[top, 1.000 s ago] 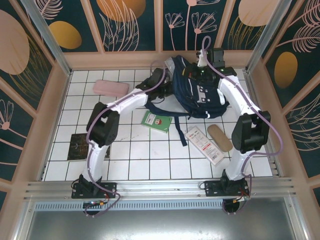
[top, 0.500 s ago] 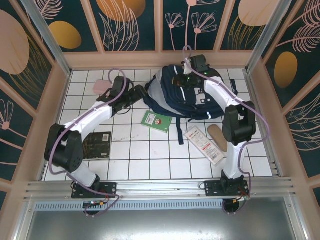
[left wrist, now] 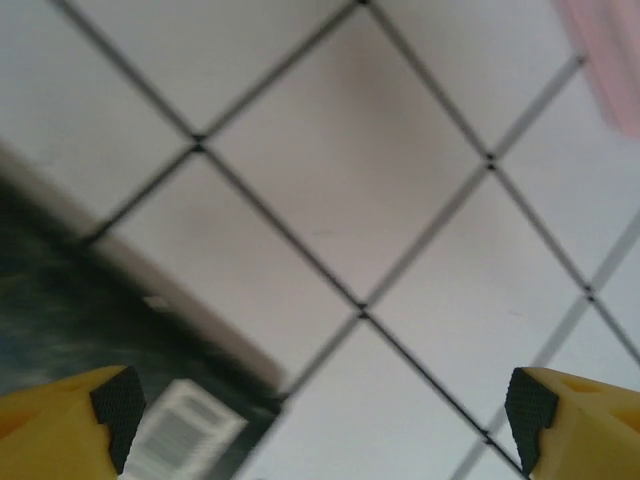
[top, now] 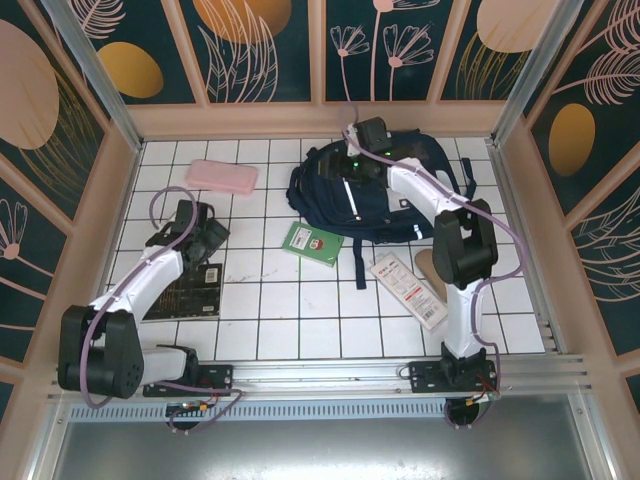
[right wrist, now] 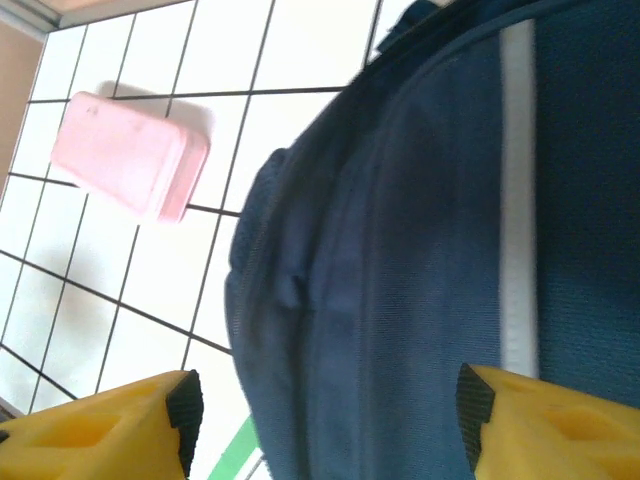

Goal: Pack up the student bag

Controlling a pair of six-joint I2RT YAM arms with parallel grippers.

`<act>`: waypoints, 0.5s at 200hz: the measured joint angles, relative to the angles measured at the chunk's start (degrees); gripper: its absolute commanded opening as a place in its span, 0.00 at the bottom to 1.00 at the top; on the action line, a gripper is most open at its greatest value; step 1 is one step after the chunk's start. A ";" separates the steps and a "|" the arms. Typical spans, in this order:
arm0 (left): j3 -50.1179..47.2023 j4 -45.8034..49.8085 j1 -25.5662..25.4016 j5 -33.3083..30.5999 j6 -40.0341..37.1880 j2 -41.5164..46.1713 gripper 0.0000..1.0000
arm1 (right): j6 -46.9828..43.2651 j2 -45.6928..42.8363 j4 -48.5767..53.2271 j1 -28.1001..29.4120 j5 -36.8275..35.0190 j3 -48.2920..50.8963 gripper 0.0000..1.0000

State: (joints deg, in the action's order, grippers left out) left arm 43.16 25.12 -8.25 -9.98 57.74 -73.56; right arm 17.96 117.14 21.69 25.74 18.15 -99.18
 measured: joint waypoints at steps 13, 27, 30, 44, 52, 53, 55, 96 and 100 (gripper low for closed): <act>-2.14 0.87 1.16 -1.53 0.46 1.11 0.97 | 0.33 0.00 -0.55 1.60 -0.31 0.00 0.97; -4.33 1.07 2.16 -2.40 0.79 1.29 0.97 | 0.81 0.00 -0.94 3.08 -0.35 0.00 0.99; -4.79 1.05 2.38 -2.54 0.92 1.22 0.97 | 1.05 0.00 -0.98 3.39 -0.35 0.00 0.99; -6.60 1.03 3.08 -2.73 1.11 0.52 0.97 | 1.07 0.00 -1.16 4.50 -0.33 0.00 0.99; -7.32 0.72 3.34 -2.73 1.22 -0.44 0.97 | 1.07 0.00 -1.29 4.90 -0.35 0.00 0.99; -7.39 0.68 3.37 -2.71 1.25 -0.52 0.97 | 1.07 0.00 -1.31 4.94 -0.35 0.00 0.99; -7.52 0.57 3.37 -2.69 1.29 -0.90 0.97 | 1.09 0.00 -1.36 5.03 -0.35 0.00 0.99; -6.97 -3.30 3.52 -3.37 0.83 -4.87 0.90 | 1.73 -0.09 -1.42 5.29 -0.37 0.00 0.99; -6.80 -3.93 3.56 -3.34 0.70 -5.22 0.89 | 1.75 -0.15 -1.42 5.29 -0.37 0.00 0.99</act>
State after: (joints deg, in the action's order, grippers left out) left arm 36.36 21.19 -4.69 -13.32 58.43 -78.78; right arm 19.70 116.99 20.27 31.03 17.78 -99.18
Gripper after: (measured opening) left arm 0.915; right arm 0.987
